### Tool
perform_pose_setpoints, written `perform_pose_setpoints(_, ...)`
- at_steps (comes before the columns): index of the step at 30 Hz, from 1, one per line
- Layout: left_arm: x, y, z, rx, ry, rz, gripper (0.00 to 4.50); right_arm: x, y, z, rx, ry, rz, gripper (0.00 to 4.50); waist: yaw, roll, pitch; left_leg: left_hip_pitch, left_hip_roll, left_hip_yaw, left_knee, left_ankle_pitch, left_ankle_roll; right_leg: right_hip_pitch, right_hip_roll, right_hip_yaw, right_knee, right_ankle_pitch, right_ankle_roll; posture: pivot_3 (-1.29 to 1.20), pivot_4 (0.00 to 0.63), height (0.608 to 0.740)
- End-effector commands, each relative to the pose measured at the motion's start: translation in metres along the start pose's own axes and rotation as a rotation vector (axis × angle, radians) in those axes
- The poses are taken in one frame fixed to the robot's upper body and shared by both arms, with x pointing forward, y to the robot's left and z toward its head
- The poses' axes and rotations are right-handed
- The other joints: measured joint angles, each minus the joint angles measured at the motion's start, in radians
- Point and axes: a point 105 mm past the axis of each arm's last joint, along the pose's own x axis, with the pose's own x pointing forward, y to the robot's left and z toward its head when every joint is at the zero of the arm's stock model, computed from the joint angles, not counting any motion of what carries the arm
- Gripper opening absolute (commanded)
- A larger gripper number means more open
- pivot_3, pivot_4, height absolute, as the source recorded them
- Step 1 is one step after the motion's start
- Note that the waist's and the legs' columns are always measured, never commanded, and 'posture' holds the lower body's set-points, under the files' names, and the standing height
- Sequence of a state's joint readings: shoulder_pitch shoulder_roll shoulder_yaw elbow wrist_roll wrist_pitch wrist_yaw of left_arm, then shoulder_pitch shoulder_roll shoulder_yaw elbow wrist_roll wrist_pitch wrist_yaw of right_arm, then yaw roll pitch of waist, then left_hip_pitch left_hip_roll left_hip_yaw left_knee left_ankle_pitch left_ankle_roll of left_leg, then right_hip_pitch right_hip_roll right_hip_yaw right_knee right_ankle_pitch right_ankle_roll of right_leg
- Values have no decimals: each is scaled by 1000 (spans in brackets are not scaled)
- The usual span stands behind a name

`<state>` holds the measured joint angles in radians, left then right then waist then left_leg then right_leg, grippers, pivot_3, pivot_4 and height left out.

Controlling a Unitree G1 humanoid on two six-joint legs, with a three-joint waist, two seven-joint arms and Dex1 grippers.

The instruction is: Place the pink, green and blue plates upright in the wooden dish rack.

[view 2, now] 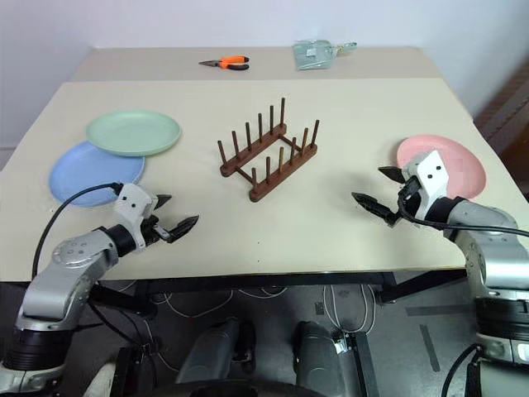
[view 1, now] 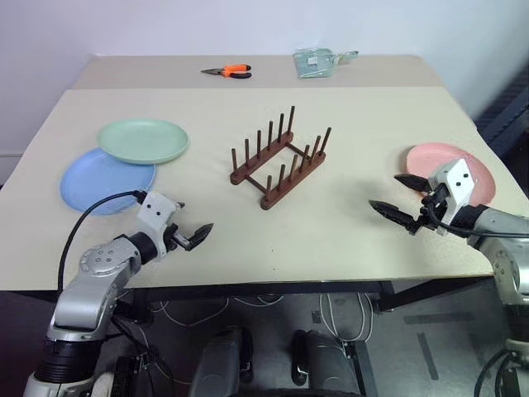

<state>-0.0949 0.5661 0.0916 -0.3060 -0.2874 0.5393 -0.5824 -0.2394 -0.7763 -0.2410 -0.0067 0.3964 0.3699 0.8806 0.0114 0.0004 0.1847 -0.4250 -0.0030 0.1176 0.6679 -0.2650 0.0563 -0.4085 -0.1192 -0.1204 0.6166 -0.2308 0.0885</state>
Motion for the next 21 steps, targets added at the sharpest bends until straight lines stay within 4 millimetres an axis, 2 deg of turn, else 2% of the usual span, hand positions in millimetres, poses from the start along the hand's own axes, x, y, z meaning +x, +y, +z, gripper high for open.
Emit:
perform_pose_setpoints(1,3,0,8,34,-30,13,4500,5,2,15,-45,-52,-2,4469,-2,0,0,0,0,0,0,0,0,0,0,0,0,0,0,0,150,740)
perform_pose_setpoints(13,5,-9,9,16,-49,-3,4500,15,9,20,-55,-69,34,4469,0,0,0,0,0,0,0,0,0,0,0,0,0,0,0,0,150,740)
perform_pose_setpoints(18,15,-39,12,-12,-68,-147,4500,19,27,19,-4,-54,114,4469,1,0,0,0,0,0,0,0,0,0,0,0,0,0,0,0,150,740)
perform_pose_setpoints(21,44,-61,10,39,-48,-189,4500,24,39,19,-4,-69,109,4469,6,0,0,0,0,0,0,0,0,1,0,0,0,0,0,0,150,740)
